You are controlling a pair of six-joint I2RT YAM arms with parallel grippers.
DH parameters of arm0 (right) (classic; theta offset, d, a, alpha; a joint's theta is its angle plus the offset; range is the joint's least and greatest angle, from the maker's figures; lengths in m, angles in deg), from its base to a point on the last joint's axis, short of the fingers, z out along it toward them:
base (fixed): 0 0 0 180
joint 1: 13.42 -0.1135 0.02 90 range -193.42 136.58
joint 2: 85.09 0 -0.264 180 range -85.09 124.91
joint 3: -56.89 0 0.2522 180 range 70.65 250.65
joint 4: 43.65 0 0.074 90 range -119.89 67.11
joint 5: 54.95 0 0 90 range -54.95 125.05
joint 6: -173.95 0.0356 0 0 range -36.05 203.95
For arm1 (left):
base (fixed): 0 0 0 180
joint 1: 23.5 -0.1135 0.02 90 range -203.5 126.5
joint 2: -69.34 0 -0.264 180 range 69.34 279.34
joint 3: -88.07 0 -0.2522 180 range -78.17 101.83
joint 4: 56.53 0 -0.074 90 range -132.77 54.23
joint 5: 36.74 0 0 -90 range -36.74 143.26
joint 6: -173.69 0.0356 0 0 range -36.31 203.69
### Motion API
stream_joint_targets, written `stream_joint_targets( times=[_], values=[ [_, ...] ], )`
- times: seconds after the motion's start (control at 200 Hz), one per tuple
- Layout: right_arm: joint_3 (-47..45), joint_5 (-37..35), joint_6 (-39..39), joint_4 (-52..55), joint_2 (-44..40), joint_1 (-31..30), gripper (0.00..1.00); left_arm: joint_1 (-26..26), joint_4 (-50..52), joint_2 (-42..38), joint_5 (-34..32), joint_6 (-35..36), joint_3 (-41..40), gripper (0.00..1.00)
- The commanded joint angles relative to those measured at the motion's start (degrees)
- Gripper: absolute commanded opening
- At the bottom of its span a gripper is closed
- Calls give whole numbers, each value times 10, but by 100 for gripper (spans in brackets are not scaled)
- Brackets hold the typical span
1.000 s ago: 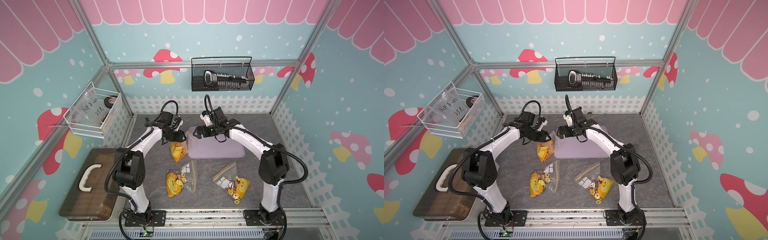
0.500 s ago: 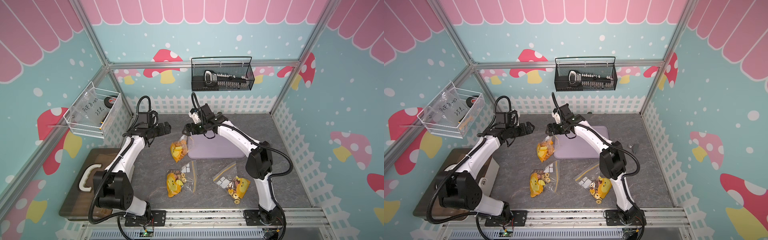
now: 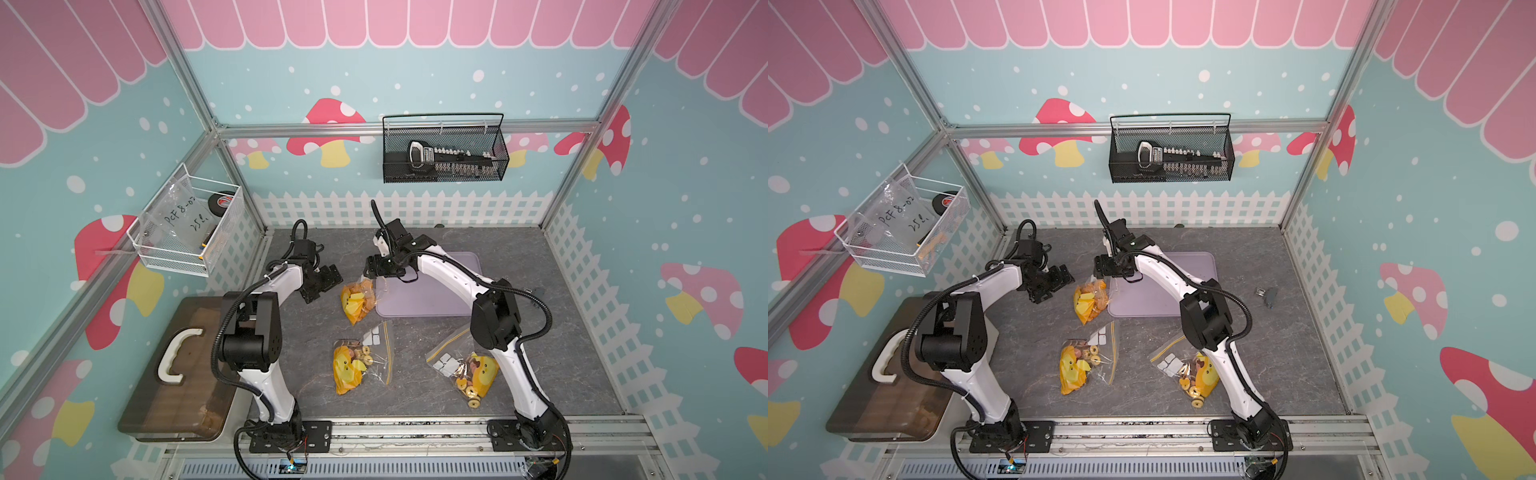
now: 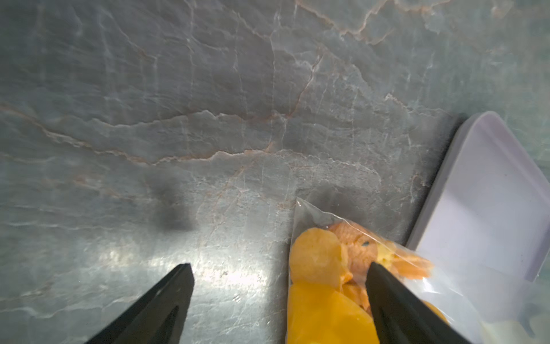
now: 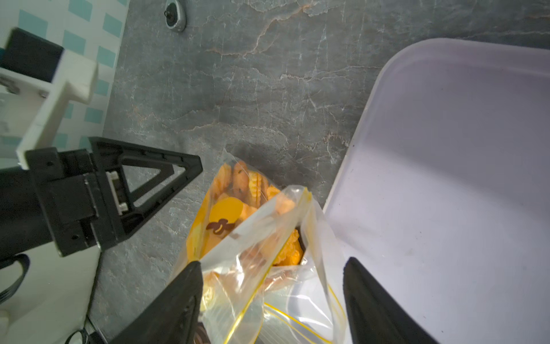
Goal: Pour cookies out of the ziploc bag
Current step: 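Pour the cookies out of the ziploc bag onto the tray.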
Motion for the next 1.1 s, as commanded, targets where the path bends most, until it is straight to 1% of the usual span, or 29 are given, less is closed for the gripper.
stream_joint_targets(
  times=[0.0, 0.08, 0.135, 0.18, 0.22, 0.255, 0.305, 0.34, 0.41, 0.49, 0.58, 0.706, 0.766, 0.906, 1.096],
  values=[
    [40, 13, 21, 1, 26, -4, 68, -6, 26, 10, 8, -18, 25, 94],
    [56, 14, 32, 1, 38, -4, 67, -10, 27, 4, -3, -17, 21, 93],
    [63, 11, 38, 1, 45, -4, 66, -14, 22, -2, 5, -15, 16, 90],
    [68, 15, 43, -1, 50, -4, 63, -16, 18, -8, 4, -17, 10, 89],
    [70, 16, 45, 0, 49, -5, 62, -18, 17, -13, 1, -19, 7, 89],
    [69, 5, 41, 7, 45, -7, 62, -19, 16, -17, 0, -19, 3, 89],
    [63, -23, 26, 21, 32, -10, 67, -21, 8, -22, 8, -16, -4, 90],
    [53, -42, 15, 29, 18, -11, 72, -22, 1, -27, 13, -15, -9, 92],
    [17, -75, -6, 31, -22, -14, 83, -21, -4, -36, 11, -16, -14, 99],
    [-34, -96, -24, 22, -76, -17, 93, -21, -5, -42, 10, -17, -15, 100],
    [-85, -91, -24, 6, -126, -17, 98, -22, -22, -48, 25, -14, -24, 100],
    [-127, -61, 5, -18, -164, -21, 99, -22, -38, -47, 42, -17, -37, 100],
    [-140, -42, 29, -33, -168, -24, 96, -22, -47, -46, 51, -19, -42, 99],
    [-139, -17, 61, -55, -144, -27, 89, -22, -49, -49, 48, -19, -45, 97],
    [-126, 0, 92, -85, -105, -29, 86, -23, -51, -54, 47, -18, -43, 96]
  ],
)
